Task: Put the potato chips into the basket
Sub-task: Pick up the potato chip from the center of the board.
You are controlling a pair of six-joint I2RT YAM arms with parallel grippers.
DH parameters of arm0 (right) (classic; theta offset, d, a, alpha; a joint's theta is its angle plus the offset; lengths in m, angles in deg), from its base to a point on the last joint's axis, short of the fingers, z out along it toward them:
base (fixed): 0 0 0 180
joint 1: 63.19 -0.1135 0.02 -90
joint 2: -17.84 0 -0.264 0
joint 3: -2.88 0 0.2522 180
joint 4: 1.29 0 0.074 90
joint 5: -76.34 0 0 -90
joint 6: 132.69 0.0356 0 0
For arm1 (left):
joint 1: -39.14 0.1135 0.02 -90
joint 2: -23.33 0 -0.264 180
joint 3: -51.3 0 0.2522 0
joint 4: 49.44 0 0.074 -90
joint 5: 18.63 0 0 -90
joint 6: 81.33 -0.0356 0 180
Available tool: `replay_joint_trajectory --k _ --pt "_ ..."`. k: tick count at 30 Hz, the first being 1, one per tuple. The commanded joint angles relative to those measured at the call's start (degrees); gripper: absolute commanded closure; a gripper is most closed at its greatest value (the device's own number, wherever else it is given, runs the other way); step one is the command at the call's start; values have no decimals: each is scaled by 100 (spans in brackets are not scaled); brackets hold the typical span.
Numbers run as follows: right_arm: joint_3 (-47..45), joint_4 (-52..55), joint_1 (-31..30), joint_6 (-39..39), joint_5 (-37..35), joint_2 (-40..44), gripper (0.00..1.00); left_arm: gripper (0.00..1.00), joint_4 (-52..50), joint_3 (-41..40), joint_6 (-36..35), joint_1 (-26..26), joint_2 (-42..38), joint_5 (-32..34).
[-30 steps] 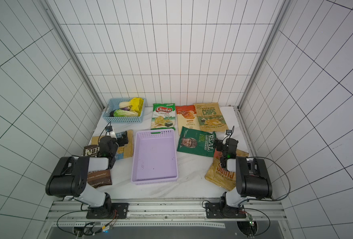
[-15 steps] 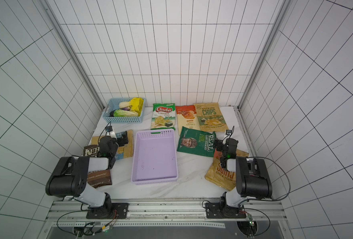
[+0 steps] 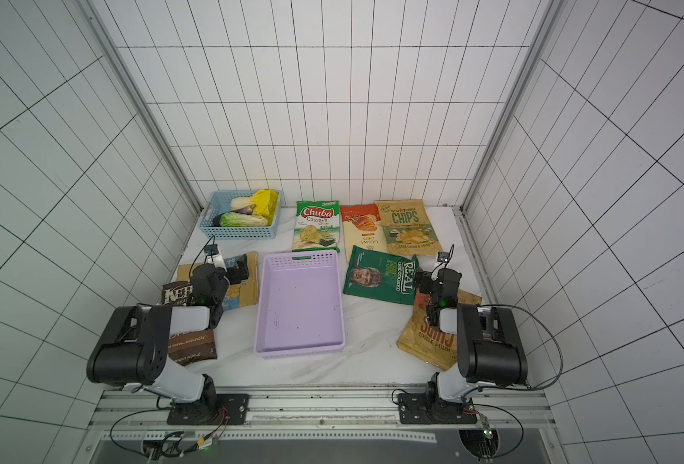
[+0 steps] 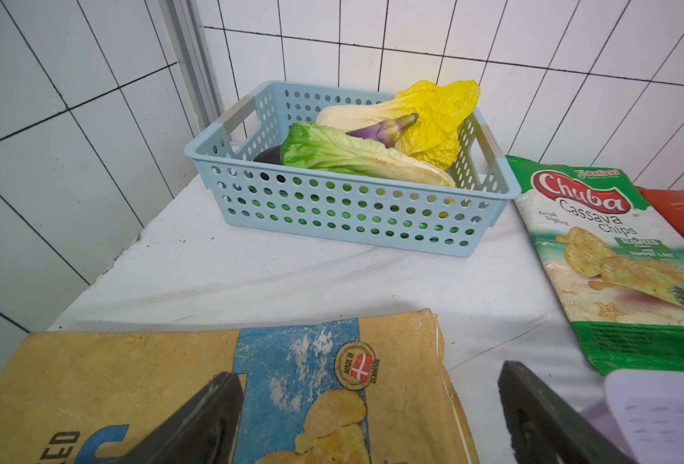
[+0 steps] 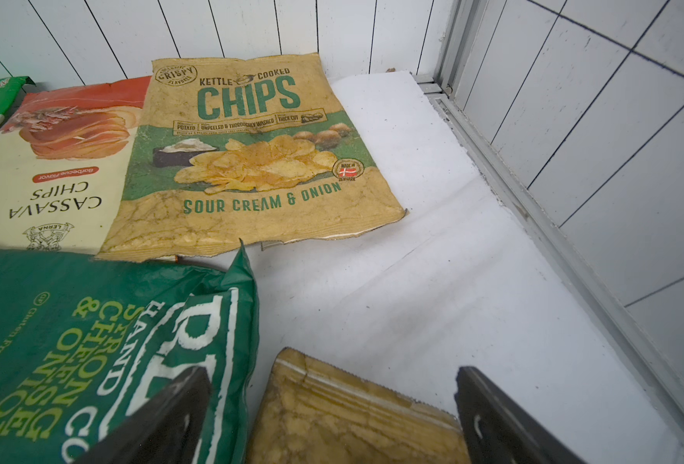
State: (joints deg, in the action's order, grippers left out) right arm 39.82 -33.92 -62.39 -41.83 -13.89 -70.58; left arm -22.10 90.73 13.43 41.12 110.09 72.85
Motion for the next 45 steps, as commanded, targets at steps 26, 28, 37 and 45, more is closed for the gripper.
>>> replay_joint_trajectory --k 26,28,37,45 --pt "2925 10027 -3295 4186 -3777 2357 8 2 -8189 3314 -386 -104 -1567 -1285" --pt "2969 10501 -3609 4577 -3986 2011 12 2 -8175 3322 -362 -196 -1531 -1107" --pt "2815 10605 -3837 4723 -3676 1183 34 2 -8131 3266 -350 -223 -1583 -1021" --pt "2705 9856 -3850 4500 -3139 899 41 2 -8083 3229 -345 -224 -1581 -982"
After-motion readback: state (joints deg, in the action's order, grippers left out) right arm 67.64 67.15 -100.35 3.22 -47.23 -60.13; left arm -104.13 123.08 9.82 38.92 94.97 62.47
